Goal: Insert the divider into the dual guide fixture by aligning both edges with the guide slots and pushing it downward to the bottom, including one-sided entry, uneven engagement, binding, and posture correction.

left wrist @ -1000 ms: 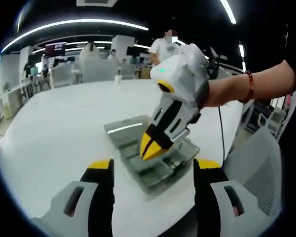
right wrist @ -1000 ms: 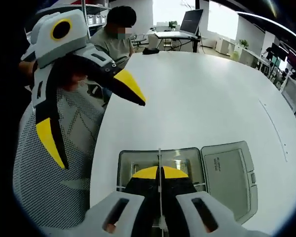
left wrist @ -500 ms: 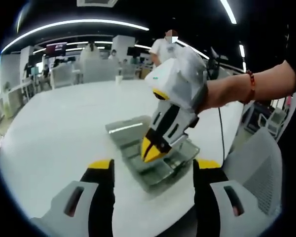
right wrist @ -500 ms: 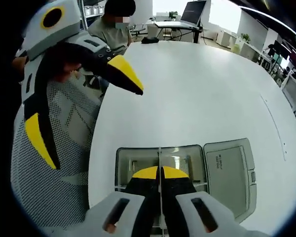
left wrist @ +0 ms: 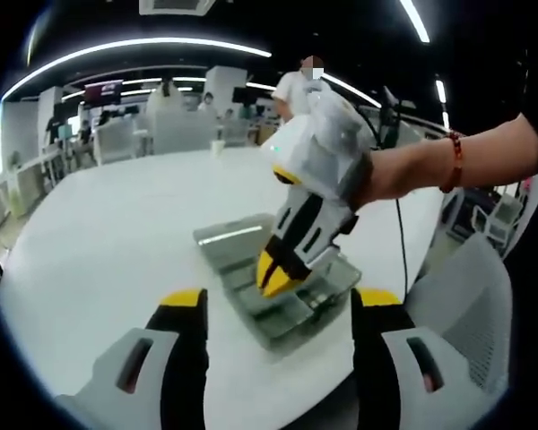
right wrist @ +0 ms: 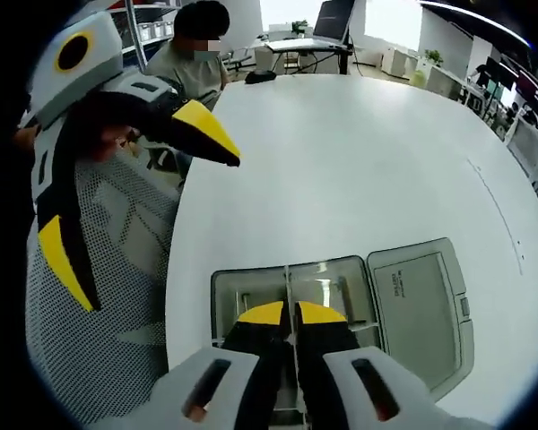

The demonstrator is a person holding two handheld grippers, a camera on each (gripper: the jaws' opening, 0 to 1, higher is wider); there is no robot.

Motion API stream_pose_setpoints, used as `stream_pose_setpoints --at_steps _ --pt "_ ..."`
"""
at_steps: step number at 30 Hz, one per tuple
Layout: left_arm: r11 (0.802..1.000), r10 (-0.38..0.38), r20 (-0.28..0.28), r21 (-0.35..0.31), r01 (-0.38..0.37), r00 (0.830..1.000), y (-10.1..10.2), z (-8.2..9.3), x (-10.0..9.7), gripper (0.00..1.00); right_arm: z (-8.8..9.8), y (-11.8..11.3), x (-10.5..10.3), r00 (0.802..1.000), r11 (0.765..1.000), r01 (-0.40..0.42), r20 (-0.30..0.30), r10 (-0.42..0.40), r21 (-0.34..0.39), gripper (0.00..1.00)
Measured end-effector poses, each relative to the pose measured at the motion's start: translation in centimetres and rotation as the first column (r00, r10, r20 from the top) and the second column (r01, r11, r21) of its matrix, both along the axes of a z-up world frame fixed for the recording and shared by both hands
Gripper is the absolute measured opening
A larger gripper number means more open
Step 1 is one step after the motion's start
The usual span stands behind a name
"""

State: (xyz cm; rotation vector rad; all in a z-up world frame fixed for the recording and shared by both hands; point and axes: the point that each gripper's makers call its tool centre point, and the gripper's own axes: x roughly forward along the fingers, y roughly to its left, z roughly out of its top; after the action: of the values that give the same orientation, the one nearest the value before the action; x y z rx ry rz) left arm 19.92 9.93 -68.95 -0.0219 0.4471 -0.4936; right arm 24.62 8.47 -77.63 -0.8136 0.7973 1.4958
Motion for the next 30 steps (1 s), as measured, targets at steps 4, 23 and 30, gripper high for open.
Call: stream_pose_setpoints --at_steps 4,23,30 --pt "1.000 0.003 0.008 0.009 -0.003 1.000 0.2 0.5 -0.2 0.63 0.6 -0.2 0.6 0.999 0.999 0.033 0.001 -0.033 0.020 0.04" --pt "1.000 0.022 0.013 -0.002 -0.021 1.000 -0.9 1.7 -2.2 0.63 1.9 -2.1 0.0 0.985 0.979 0.170 -0.015 -0.170 0.114 0.19" --pt "1.000 0.008 0.010 0.010 -0.008 1.000 -1.3 2.0 -2.9 0.63 2.8 -2.9 -0.5 0.971 0.953 0.239 -0.029 -0.238 0.186 0.25"
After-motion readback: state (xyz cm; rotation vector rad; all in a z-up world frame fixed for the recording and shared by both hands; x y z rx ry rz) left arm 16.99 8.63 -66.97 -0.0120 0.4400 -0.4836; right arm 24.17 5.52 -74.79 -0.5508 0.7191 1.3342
